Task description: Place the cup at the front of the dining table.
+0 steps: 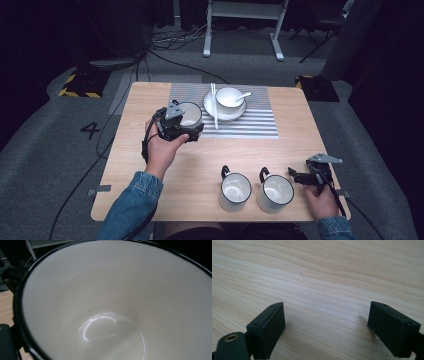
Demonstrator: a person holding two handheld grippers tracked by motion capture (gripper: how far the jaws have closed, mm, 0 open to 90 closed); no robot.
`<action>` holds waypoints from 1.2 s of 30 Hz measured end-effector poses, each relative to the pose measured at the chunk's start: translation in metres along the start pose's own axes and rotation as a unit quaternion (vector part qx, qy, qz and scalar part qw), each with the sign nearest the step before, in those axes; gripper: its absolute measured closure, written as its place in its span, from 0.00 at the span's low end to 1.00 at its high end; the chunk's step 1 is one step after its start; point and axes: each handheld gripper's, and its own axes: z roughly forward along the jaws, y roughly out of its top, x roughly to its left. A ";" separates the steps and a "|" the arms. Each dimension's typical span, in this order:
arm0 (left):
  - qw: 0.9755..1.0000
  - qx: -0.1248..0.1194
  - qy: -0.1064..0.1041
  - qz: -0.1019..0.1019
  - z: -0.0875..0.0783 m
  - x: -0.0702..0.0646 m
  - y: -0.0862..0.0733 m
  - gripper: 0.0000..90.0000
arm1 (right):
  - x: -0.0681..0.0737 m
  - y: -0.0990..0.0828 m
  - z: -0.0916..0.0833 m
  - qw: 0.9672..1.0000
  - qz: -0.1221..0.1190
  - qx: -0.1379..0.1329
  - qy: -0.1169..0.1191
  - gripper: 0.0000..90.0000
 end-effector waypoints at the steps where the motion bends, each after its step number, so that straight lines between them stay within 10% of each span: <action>1: 1.000 0.003 -0.001 -0.005 0.002 0.002 0.002 0.03 | 0.000 0.000 0.000 1.000 0.000 0.000 0.000 0.16; 8: 0.999 -0.016 0.006 -0.028 0.025 0.021 0.010 0.03 | 0.000 0.000 0.000 1.000 0.000 0.000 0.000 0.16; 28: 0.997 0.029 0.065 -0.021 0.092 0.074 0.035 0.03 | 0.000 0.000 0.000 1.000 0.000 0.000 0.000 0.16; 36: 0.996 0.018 0.065 -0.057 0.117 0.086 0.031 0.03 | 0.000 0.000 0.000 1.000 0.000 0.000 0.000 0.16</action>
